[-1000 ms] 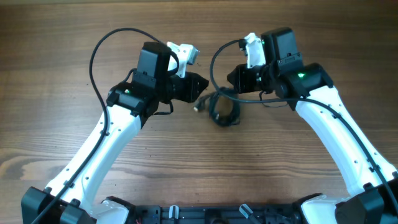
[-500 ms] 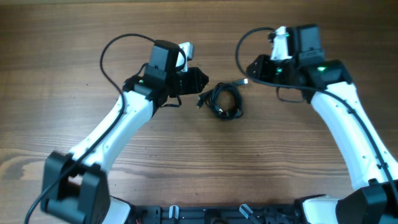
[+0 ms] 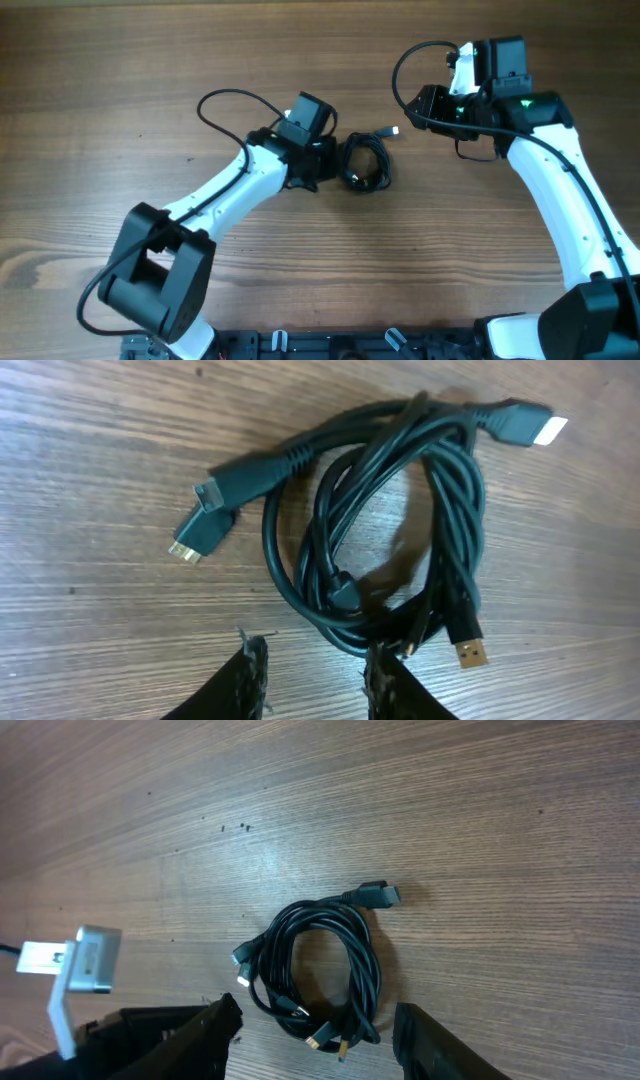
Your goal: Untangle cables
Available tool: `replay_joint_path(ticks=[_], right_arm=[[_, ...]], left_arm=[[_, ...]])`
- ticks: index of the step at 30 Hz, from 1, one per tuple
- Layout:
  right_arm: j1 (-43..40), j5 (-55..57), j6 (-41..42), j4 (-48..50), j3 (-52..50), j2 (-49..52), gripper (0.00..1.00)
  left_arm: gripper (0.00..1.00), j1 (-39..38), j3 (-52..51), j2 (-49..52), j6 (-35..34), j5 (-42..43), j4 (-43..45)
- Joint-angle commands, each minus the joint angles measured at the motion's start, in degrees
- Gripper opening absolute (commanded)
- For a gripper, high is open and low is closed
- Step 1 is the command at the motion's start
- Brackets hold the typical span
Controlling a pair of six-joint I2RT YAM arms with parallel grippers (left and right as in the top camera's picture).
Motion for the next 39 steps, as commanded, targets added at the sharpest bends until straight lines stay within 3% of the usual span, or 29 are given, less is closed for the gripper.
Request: replay_joint_path(ticks=[1,16,18,20,27,33,39], right_arm=[[0.1,1.2,-1.0,0.0,0.6,0.8,0.54],[0.1,1.1,-2.1,-0.6,0.6,0.8,0.59],[0.1,1.1,-2.2,-0.7,0.6,0.8,0.59],[0.1,0.9,-3.7,-0.8,0.6,0.8,0.59],[0.6,-9.9,-24.2,2.0,0.6,0.8,0.54],[3.2,-9.9,-25.1,6.1,0.6,0.9,0.48],[6.1,-9.9,-27.6,7.2,0.6,1.5,0.47]], left_arm=[[0.37,-0.7,0.7,4.0,-4.4,-2.9,0.8],[0.39,-2.3,0.7,13.3,-4.3,-3.0,13.3],[0.29,-2.5,0.7,14.1,-4.3,-3.0,14.9],[0.04,-2.5,0.7,14.1,-4.3,-3.1,15.2],[0.04,-1.7,0.8,8.2,-3.2,-2.8,16.2],[0.04,1.0,0.8,-1.6,2.4,2.6,13.3],[0.04,6.5,0.8,-3.8,2.4,17.2,11.8]])
